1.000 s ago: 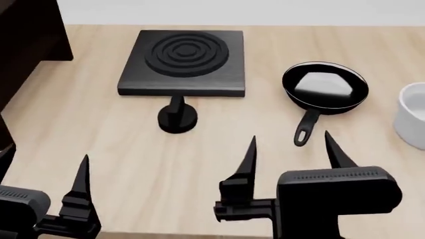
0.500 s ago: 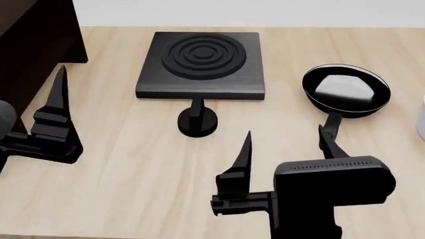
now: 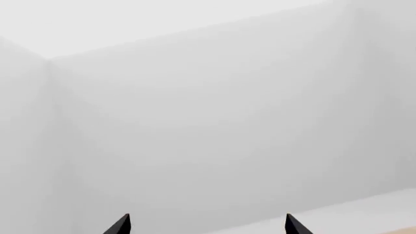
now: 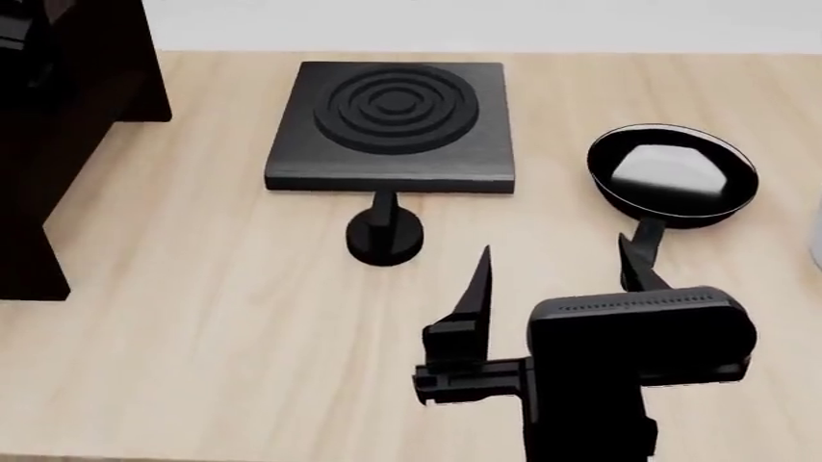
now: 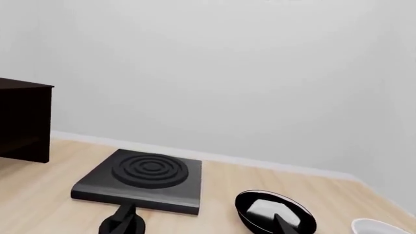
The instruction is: Put the frying pan under the cabinet shelf.
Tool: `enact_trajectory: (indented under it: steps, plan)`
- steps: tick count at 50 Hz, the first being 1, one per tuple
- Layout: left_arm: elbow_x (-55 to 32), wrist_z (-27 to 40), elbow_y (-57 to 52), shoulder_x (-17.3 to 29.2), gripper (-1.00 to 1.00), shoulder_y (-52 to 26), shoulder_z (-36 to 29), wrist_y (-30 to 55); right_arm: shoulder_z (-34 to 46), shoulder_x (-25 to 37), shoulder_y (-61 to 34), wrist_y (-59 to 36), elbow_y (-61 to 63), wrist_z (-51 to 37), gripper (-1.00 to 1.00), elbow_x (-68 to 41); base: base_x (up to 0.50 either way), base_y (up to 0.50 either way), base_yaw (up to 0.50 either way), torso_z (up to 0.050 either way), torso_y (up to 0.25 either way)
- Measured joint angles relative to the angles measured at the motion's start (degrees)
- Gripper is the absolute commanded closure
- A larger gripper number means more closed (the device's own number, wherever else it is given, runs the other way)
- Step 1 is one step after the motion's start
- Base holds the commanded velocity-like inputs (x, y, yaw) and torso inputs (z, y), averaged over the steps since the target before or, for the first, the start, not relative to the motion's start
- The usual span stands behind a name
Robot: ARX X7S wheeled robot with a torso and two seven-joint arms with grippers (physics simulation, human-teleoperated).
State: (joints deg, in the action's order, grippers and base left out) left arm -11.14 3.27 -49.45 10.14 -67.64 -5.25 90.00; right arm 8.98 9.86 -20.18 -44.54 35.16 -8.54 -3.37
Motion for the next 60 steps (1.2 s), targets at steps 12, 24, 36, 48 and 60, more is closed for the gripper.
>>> enact_trajectory:
  steps: [12,24,36,48,60]
  plan:
    - [-0.44,0.09,0.89,0.51,-1.0,-2.18,-0.26,0.0,0.1,0.25,-0.34,-0.35,0.04,-0.55,-1.0,-0.44,0.14,0.39,0.0,0.0,0.0]
    - [-0.69,0.3,1.52,1.0,-1.0,-2.74,-0.56,0.0,-0.05,0.43,-0.42,-0.82,0.31,-0.82,-1.0,-1.32,0.25,0.22,0.0,0.0,0.0]
    - [-1.22,0.46,1.88,0.96,-1.0,-3.2,-0.46,0.0,-0.17,0.72,-0.45,-0.99,0.57,-1.07,-1.0,-1.95,0.41,0.01,0.0,0.0,0.0]
    - [-1.56,1.04,2.08,0.94,-1.0,-3.54,-0.89,0.0,-0.05,1.09,-0.53,-1.1,0.69,-1.38,-1.0,-2.36,0.43,0.0,0.0,0.0,0.0]
    - [-1.56,2.07,2.73,1.23,-1.0,-3.93,-2.06,0.0,0.01,1.43,-0.64,-1.01,0.55,-1.72,-1.0,-2.71,0.45,0.1,0.0,0.0,0.001]
